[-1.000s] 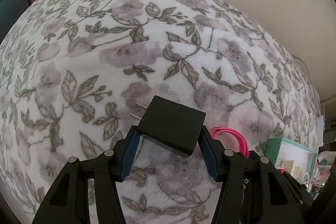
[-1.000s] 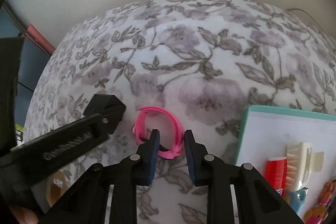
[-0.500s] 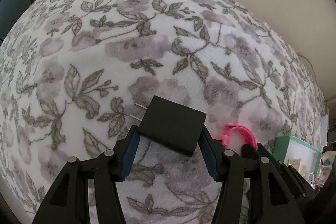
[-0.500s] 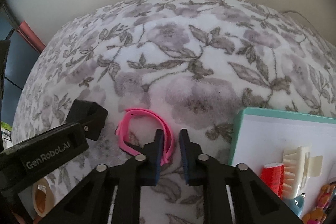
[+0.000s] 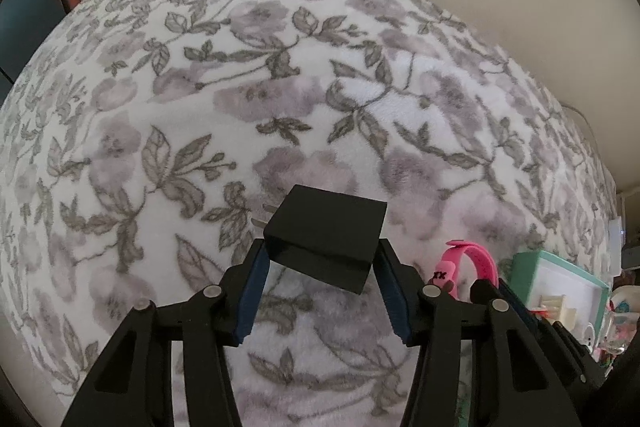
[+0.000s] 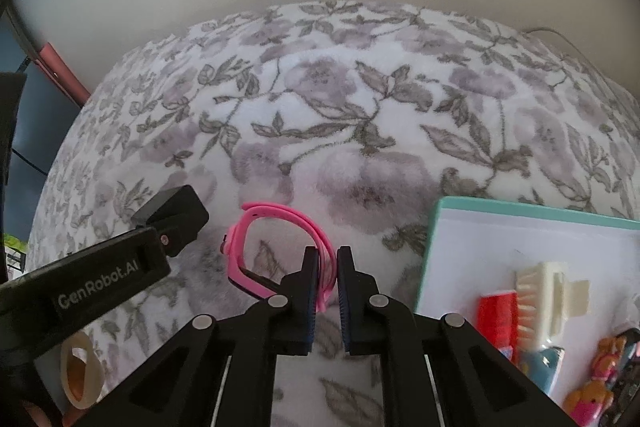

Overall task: Organize rigid objects
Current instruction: 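Lift the black charger and pink band and carry both over the tray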

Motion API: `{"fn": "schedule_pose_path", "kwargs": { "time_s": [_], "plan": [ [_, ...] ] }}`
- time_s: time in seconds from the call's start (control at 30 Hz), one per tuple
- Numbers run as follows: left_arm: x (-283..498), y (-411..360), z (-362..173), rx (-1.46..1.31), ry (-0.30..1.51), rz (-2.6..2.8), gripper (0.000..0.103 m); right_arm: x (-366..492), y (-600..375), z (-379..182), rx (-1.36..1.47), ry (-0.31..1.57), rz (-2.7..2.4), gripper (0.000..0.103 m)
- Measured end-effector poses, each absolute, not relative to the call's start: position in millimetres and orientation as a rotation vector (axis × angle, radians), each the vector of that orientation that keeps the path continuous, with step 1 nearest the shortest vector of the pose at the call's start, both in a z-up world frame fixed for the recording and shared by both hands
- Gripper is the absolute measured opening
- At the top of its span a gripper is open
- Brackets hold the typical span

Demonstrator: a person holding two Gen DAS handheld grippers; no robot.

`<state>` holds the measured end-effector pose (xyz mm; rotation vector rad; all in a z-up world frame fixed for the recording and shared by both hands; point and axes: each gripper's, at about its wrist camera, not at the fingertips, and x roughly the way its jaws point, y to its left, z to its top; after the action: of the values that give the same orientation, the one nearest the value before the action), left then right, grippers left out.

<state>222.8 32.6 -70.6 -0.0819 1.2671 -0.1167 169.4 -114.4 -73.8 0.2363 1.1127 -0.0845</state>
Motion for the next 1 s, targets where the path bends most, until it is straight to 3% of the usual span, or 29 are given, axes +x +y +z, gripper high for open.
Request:
{"fn": "schedule_pose_path", "kwargs": {
  "time_s": [0.57, 1.0],
  "plan": [
    [143.2, -5.2, 9.8, -0.052, 1.162, -0.232, 0.055, 71.5, -158.4, -2.7, 0.330, 1.022, -0.179, 0.010],
    [60.7, -77.7, 8.7, 0.077, 1.171, -0.378, 0.055, -22.6, -234.2, 0.1, 0.479, 1.048, -0.397, 0.010]
  ]
}}
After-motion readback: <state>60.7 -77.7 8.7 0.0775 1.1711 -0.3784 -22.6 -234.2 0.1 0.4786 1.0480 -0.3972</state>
